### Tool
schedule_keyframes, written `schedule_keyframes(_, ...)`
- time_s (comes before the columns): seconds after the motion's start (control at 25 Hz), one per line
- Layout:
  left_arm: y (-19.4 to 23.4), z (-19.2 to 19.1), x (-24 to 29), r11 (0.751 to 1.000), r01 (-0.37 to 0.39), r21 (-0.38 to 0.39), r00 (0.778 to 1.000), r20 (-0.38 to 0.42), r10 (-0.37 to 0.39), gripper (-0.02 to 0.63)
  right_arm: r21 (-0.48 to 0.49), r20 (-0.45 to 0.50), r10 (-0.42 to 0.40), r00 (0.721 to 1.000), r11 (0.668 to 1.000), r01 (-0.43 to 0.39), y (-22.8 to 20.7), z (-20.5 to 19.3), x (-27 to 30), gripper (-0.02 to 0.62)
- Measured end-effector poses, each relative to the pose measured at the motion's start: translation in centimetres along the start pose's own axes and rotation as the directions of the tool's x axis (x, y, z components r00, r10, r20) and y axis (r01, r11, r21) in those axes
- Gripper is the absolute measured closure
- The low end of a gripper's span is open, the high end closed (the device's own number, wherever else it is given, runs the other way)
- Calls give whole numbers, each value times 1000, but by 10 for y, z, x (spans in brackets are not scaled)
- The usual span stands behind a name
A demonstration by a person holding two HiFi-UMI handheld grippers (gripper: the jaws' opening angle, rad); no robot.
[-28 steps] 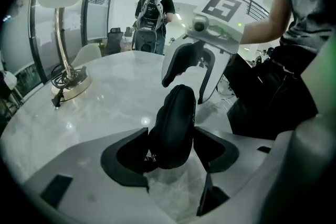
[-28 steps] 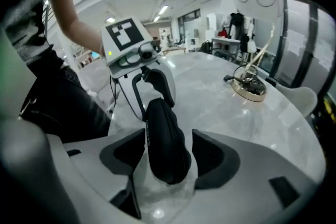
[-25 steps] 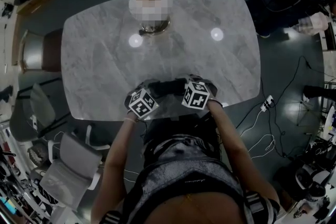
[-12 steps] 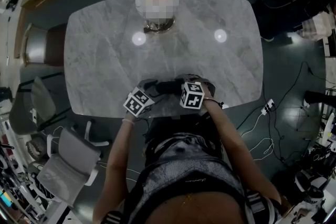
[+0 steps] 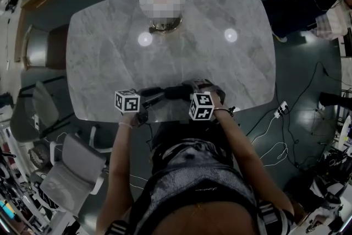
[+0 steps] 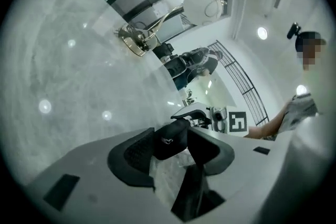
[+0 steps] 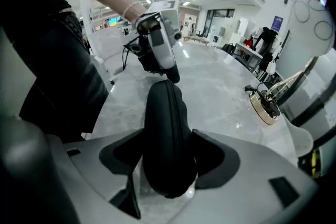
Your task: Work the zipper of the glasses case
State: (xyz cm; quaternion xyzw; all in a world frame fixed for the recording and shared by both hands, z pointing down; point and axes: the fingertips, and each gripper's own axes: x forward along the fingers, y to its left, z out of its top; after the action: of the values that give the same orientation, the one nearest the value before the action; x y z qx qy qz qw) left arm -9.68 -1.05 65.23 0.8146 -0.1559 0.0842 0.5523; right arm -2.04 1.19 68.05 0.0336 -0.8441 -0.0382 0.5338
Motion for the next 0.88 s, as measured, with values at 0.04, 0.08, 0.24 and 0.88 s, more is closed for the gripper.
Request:
schedule_keyframes(0.04, 1, 0, 1, 999, 27, -28, 1000, -2, -27, 408, -6, 1, -5, 1000, 1000, 5, 0, 0, 0, 279)
schedule_keyframes(0.08, 2, -1, 2, 998, 49, -43, 999, -8, -49, 408, -10, 2, -10, 1000, 1000, 10, 0, 0, 0, 279)
schedule_keyframes(0.24, 0, -2, 3, 995, 89, -36, 995, -37, -90, 437, -22, 13, -25, 1000, 999, 25, 1, 1, -1, 279)
schedule_keyframes(0.88, -5, -3, 5, 996, 87, 21, 995, -49, -86, 577, -57, -22, -41, 999, 998, 40, 5, 0, -1, 279)
